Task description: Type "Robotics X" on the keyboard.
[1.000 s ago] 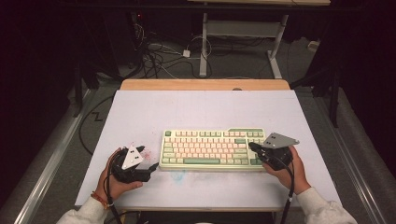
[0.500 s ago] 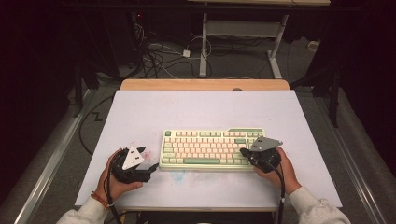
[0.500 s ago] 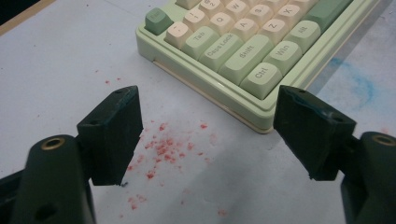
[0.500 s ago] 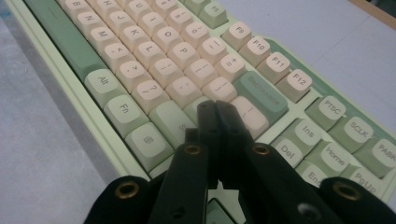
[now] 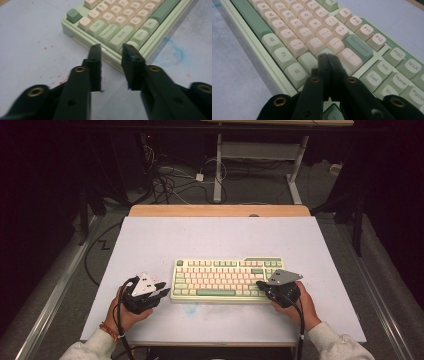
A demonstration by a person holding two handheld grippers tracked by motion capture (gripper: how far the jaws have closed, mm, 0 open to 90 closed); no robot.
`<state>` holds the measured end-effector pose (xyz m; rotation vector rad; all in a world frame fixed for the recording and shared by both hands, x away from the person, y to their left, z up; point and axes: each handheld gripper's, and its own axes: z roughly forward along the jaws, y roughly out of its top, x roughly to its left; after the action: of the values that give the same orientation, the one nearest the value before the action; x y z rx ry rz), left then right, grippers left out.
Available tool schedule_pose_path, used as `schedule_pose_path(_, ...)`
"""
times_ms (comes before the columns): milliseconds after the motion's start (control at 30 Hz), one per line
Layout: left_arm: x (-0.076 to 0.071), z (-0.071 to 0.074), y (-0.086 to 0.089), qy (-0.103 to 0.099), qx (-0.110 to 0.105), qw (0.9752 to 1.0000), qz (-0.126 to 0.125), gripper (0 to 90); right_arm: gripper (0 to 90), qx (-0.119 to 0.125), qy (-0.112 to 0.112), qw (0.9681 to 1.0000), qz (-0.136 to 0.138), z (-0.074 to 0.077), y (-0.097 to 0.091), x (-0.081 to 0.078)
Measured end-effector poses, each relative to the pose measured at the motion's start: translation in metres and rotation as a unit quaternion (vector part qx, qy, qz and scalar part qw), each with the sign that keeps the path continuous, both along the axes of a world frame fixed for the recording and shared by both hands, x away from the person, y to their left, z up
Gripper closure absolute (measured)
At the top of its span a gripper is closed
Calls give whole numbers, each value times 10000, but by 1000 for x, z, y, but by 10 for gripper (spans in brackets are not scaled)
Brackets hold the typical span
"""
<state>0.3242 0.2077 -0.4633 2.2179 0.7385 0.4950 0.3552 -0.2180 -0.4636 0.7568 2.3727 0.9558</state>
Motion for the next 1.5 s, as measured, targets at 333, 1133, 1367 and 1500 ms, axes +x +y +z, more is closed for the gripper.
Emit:
schedule_pose_path(333, 20, 4, -23, 291, 63, 9992, -260, 879, 900, 8, -28, 10000, -44, -1, 0, -1)
schedule_pose_path(1133, 54, 16, -85, 333, 584, 9946, -797, 879, 900, -3, -103, 9999, -66, -2, 1, -3)
schedule_pose_path(1367, 64, 17, -100, 362, 653, 9935, -856, 876, 900, -7, -109, 9999, -64, -2, 1, -4)
schedule_pose_path(1500, 70, 15, -108, 379, 707, 9932, -848, 874, 900, -8, -113, 9999, -62, -2, 1, -4)
